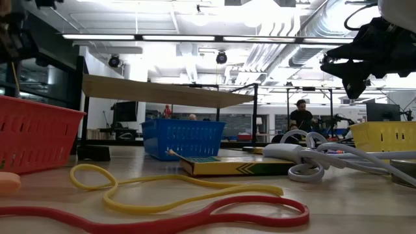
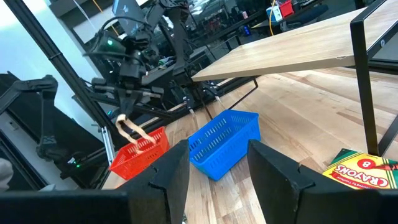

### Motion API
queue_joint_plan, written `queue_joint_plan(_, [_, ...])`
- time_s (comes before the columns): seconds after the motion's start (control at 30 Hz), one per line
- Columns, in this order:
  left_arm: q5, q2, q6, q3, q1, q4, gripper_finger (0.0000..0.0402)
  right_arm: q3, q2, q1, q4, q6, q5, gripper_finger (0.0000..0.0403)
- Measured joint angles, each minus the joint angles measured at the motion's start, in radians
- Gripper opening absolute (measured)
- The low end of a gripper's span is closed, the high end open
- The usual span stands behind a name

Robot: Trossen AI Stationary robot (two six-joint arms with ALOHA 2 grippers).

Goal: Pick & Place Office Desk Supplies
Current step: Put the brown rubber band into the red bin

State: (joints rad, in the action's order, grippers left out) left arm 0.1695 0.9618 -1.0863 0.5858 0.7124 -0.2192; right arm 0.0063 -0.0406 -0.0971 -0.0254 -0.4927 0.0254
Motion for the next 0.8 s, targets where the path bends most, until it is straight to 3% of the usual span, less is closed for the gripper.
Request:
queue_joint_plan(0.4, [-0.055,0.178,-0.013,0.000,0.000,0.037,0.0001,0.000,0.000,0.000,0.000,0.000,0.000,0.0150])
queue_joint_plan(0.8, [-0.098,0.212,0.060,0.000,-0.024,0.049,0.0011,0.000,0.000,0.000,0.000,0.000,0.000,0.0150])
